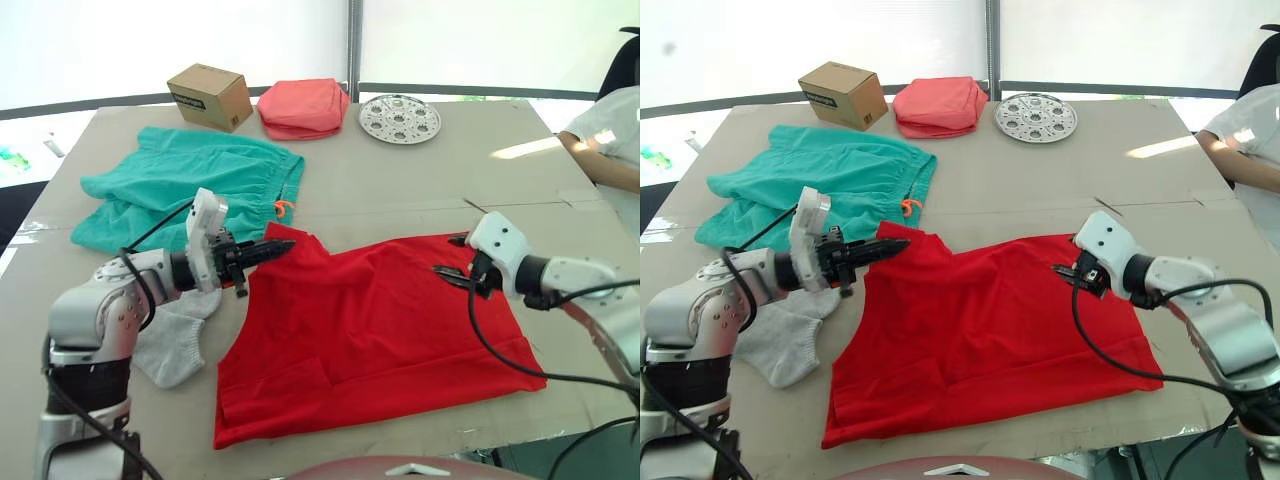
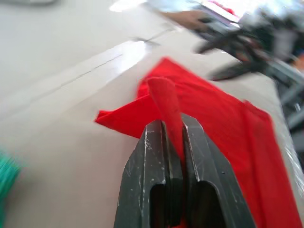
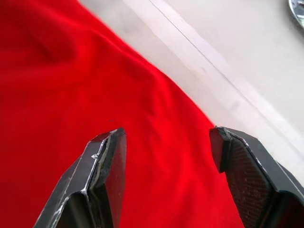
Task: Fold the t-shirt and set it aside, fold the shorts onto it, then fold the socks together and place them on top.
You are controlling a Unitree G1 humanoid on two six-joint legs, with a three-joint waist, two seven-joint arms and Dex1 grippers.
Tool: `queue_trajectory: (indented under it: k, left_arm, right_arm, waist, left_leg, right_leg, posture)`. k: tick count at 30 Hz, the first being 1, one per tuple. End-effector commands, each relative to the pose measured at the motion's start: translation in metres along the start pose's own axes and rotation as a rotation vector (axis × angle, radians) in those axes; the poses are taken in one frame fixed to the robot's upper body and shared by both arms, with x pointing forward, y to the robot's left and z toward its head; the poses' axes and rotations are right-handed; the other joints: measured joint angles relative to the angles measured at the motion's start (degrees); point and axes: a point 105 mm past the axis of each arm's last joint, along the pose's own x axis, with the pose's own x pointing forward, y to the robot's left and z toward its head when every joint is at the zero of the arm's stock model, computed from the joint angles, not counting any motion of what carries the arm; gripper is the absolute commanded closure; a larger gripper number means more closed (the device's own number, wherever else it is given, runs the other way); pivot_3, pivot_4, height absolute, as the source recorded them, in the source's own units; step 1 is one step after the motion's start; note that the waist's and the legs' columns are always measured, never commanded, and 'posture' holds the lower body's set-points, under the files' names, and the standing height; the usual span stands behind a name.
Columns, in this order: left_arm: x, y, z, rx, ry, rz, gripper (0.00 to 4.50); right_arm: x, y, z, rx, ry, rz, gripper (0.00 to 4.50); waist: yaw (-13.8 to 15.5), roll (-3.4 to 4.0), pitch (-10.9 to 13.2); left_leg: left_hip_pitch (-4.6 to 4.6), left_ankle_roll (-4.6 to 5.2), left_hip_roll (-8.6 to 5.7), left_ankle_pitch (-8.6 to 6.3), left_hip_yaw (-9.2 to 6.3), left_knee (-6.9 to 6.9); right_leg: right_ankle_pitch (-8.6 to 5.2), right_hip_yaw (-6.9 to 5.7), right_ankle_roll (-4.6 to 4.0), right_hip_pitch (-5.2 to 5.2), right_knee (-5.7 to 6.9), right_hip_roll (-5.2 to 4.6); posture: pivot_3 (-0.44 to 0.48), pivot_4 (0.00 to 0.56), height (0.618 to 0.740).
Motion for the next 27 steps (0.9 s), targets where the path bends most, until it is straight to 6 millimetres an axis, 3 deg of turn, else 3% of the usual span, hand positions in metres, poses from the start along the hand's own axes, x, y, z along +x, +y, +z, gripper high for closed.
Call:
queue_trajectory:
  k: [1, 5, 15, 27]
  left_arm:
    - [-0.004, -0.02, -0.007, 0.189, 0.076, -0.111, 4.45]
    - [-0.01, -0.022, -0.026, 0.252, 0.129, -0.125, 4.45]
    - [-0.013, -0.033, -0.05, 0.294, 0.133, -0.108, 4.45]
    - [-0.018, -0.044, -0.066, 0.285, 0.157, -0.105, 4.45]
  right_arm:
    - [-0.001, -0.02, -0.003, -0.057, 0.094, -0.026, 1.53]
    - [0.004, -0.037, -0.01, -0.064, 0.207, -0.016, 1.53]
    - [0.008, -0.065, -0.037, -0.08, 0.447, 0.065, 1.53]
    - [0.015, -0.09, -0.033, -0.203, 0.444, 0.081, 1.53]
  waist:
    - [-0.08, 0.03, 0.02]
    - [-0.12, 0.15, 0.1]
    - [-0.22, 0.22, 0.14]
    - [-0.42, 0.34, 0.21]
  left_leg:
    - [0.0, 0.01, -0.01, -0.01, 0.0, 0.0]
    - [-0.06, 0.07, 0.0, -0.03, 0.01, 0.0]
    - [-0.1, 0.12, -0.01, -0.06, 0.08, -0.01]
    - [-0.06, 0.12, -0.01, -0.06, 0.17, 0.0]
  right_leg:
    - [0.0, -0.01, 0.0, -0.01, -0.01, 0.01]
    - [0.0, -0.05, 0.0, -0.02, -0.07, 0.05]
    - [0.0, -0.03, 0.02, -0.02, -0.1, 0.07]
    - [0.0, -0.02, 0.04, -0.02, -0.08, 0.1]
  posture:
    - [0.0, 0.15, 0.74]
    - [0.0, 0.15, 0.74]
    - [0.0, 0.15, 0.74]
    - [0.0, 0.15, 0.74]
